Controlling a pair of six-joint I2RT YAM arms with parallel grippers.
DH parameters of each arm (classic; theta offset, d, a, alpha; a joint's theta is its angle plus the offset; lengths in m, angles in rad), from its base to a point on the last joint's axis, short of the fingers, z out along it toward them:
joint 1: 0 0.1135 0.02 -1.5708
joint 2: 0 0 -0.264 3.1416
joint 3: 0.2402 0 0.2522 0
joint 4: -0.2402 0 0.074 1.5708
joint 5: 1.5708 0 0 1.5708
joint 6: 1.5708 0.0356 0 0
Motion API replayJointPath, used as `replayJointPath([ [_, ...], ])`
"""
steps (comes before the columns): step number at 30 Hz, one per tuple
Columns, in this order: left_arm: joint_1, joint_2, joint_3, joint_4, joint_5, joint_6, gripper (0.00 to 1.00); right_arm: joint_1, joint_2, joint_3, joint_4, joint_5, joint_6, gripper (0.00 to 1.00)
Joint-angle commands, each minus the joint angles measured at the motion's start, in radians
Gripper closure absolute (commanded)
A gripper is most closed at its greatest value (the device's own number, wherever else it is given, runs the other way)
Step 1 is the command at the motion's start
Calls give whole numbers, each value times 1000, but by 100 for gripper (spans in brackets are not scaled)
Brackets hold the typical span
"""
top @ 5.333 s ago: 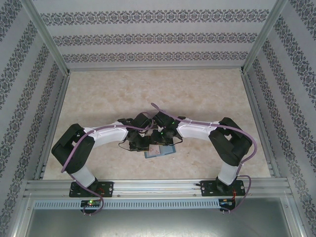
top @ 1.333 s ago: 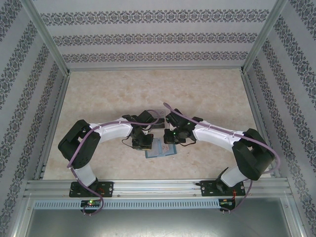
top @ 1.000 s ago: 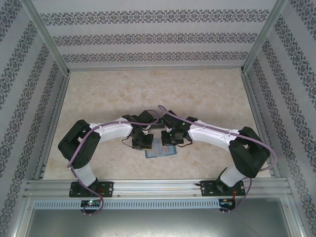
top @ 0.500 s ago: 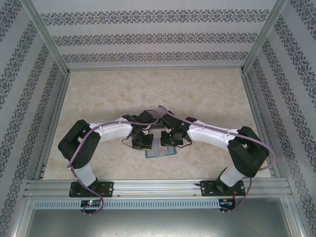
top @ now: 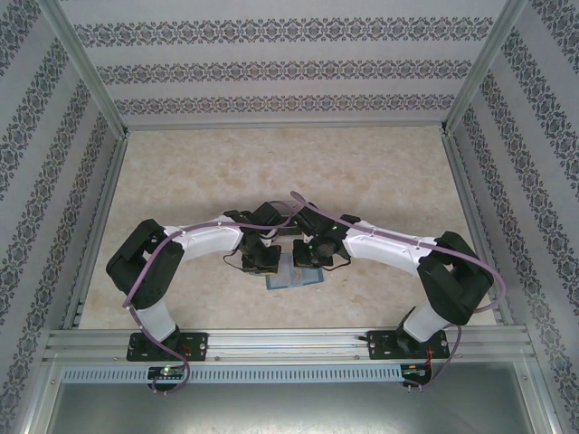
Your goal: Take the credit cards out of the card holder
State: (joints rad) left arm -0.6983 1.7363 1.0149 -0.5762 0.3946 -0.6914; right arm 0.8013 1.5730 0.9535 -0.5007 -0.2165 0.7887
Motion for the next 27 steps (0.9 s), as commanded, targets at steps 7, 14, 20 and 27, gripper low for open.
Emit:
replayJointPath([
  [7, 2, -50, 33, -64, -52, 27, 100, -20, -74, 68, -105, 51, -62, 91],
  [14, 5, -72, 54, -93, -89, 33, 99, -65, -81, 110, -148, 13, -214, 92],
  [20, 37, -143, 8, -97, -93, 28, 98, -82, -83, 149, -179, -3, -499, 94],
  [27, 87, -222, -60, -95, -92, 23, 97, -156, -4, 254, -258, -84, -875, 94],
])
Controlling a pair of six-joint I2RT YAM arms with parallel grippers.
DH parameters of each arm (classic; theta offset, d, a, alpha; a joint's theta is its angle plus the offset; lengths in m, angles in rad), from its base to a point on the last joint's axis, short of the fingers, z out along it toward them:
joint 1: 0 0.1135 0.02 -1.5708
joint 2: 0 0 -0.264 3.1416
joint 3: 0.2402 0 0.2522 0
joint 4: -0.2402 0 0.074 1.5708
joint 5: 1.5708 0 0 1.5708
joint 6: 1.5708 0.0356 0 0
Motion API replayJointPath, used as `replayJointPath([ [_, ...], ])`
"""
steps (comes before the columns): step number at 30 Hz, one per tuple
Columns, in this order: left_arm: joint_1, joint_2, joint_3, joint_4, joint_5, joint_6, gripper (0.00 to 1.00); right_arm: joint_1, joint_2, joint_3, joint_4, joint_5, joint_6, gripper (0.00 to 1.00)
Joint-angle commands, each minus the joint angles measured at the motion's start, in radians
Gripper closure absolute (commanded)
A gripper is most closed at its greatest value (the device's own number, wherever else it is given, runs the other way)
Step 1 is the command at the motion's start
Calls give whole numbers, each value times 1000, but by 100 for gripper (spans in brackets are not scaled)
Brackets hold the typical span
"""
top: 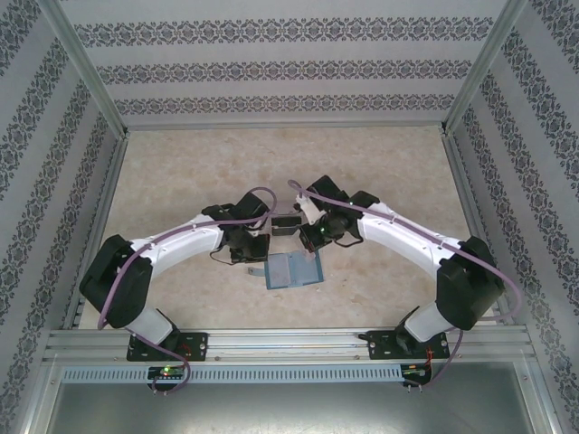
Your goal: Take the credit cards out of the card holder
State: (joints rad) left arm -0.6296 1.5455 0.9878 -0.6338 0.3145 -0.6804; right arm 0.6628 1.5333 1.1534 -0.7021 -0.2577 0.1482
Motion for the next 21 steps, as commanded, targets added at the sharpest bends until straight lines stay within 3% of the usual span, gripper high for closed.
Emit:
replayJointPath([
  [1, 27, -42, -48, -31, -2, 8, 97, -20, 51, 75, -63, -36, -305, 96],
  [10, 66, -112, -164, 22, 44, -21, 95, -35, 194, 287, -167, -40, -848, 99],
  [21, 82, -134, -193, 26, 39, -33, 95, -53, 452, 677, -403, 57, -1100, 100],
])
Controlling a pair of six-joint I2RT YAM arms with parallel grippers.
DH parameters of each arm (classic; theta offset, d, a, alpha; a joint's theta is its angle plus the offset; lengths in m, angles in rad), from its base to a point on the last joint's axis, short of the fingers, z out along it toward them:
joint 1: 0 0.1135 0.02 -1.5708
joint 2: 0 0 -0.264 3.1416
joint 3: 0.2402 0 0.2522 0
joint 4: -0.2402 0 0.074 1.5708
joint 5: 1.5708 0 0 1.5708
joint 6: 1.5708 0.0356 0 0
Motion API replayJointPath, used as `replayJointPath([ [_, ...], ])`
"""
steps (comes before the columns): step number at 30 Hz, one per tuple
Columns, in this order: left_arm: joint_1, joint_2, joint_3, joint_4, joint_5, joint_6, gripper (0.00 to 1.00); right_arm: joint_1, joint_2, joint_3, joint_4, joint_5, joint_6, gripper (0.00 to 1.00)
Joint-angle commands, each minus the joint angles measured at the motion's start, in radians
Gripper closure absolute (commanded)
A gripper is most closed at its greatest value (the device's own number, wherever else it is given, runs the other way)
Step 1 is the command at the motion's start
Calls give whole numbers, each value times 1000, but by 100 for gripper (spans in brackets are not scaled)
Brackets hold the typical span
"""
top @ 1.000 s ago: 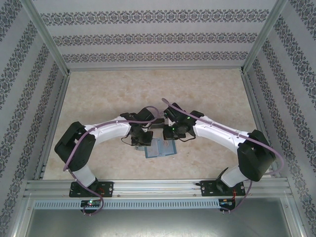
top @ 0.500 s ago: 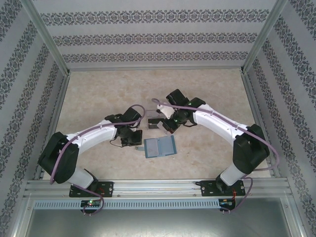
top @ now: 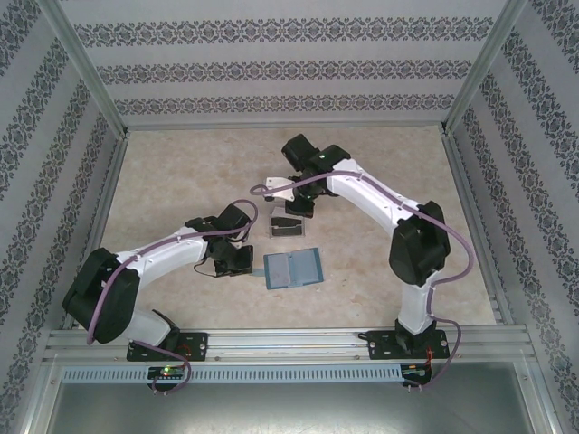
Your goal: Take the credit cards out of the card holder
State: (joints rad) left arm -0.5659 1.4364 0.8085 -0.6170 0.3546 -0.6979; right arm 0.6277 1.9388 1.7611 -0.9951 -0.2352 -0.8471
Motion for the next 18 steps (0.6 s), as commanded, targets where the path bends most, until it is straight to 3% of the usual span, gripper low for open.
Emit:
replayJointPath([
  [1, 21, -28, -16, 12, -1, -15, 95, -20, 69, 98, -127, 42, -117, 100],
  [18, 64, -14, -4, 4, 8, -8, 95, -40, 301, 414, -274, 10, -187, 99],
])
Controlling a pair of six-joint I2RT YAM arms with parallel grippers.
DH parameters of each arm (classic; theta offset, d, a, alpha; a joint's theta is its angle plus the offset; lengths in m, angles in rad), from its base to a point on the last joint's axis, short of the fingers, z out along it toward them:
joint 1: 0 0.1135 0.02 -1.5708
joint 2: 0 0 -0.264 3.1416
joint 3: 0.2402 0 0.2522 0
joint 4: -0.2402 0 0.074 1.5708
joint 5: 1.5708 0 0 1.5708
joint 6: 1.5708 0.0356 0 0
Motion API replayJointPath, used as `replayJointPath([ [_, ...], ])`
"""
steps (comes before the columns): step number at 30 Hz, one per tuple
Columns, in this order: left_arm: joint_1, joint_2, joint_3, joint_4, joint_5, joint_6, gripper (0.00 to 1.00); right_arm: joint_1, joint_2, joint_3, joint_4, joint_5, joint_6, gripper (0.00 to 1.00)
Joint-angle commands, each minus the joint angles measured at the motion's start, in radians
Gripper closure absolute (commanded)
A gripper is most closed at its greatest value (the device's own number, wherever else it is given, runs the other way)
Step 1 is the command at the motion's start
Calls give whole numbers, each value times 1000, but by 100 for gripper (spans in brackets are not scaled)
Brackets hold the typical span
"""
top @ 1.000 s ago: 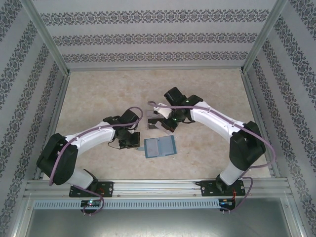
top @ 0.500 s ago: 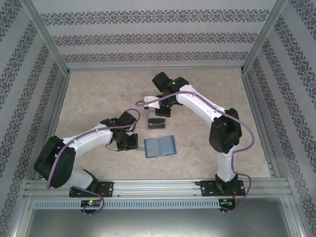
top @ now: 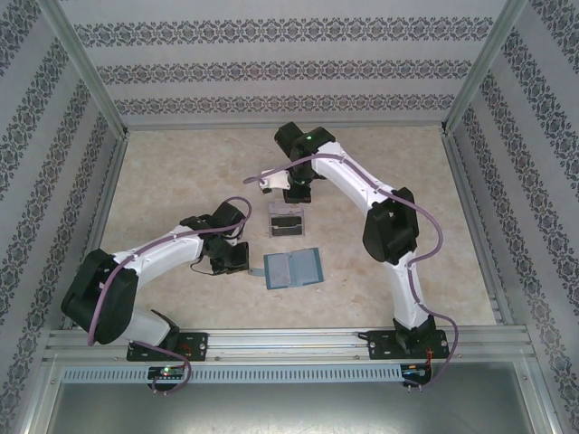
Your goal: Take the credit cards out of the card holder
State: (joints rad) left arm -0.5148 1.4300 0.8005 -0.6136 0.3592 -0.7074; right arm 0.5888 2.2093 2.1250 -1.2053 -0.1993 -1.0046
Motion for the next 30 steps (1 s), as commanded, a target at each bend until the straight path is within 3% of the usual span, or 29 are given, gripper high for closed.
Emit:
replayJointPath([
  [1, 15, -7, 5, -1, 4, 2, 95, -1, 38, 57, -66, -24, -31, 98],
  [10, 22, -12, 9, -15, 2, 5, 95, 1, 100, 108, -95, -37, -35, 95],
  [16, 23, -12, 8, -13, 4, 4, 95, 4, 109, 110, -110, -47, -36, 88],
  [20, 24, -5, 14, -15, 5, 9, 95, 3, 98, 112, -82, 12, -9, 79],
  [30, 23, 17, 34, 2, 32, 18, 95, 19, 2, 27, 12, 40, 89, 78],
])
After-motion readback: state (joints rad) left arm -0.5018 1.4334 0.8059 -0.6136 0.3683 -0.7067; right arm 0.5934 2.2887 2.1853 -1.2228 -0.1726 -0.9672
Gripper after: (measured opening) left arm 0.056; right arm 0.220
